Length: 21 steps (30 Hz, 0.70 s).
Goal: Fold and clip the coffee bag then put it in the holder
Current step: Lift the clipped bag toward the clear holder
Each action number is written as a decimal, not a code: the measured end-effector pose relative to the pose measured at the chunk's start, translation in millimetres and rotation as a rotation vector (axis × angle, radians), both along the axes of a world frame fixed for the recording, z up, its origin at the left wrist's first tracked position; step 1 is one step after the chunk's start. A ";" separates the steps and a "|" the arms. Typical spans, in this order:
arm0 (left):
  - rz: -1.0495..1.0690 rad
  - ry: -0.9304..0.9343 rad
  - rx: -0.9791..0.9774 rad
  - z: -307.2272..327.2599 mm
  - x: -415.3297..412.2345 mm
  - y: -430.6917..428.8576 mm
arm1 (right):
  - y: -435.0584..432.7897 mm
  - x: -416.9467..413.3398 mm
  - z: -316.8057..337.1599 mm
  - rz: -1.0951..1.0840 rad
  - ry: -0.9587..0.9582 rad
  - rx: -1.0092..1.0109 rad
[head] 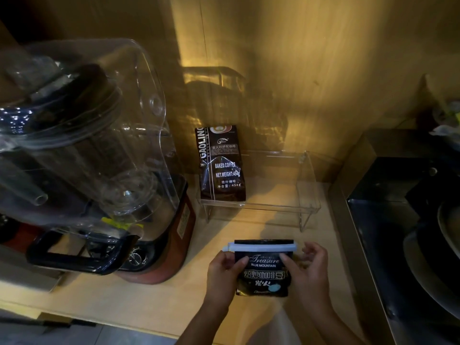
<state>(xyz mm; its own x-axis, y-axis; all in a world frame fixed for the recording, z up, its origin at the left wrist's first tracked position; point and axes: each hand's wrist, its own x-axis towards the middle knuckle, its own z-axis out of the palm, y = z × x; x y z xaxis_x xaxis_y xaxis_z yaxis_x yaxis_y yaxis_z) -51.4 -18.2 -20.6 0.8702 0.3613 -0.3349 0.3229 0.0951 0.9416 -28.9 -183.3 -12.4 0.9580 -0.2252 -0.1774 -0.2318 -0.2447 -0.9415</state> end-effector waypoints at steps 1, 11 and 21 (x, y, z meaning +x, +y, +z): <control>0.004 -0.008 0.008 -3.0 -1.1 0.0 | -0.5 -0.9 -1.9 0.000 0.026 0.068; -0.047 -0.147 0.140 0.1 2.2 1.2 | -7.2 10.8 1.1 0.235 -0.009 0.032; -0.169 -0.473 0.252 117.1 53.5 0.5 | -26.6 65.1 112.8 0.201 -0.436 0.095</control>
<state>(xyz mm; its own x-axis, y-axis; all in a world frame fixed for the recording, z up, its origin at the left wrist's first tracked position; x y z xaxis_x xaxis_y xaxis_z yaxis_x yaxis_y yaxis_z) 2.1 -17.7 96.6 0.9573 0.2224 0.1846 -0.1489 -0.1676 0.9745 36.1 -209.9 100.3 0.9706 -0.0305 0.2389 0.2317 -0.1525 -0.9608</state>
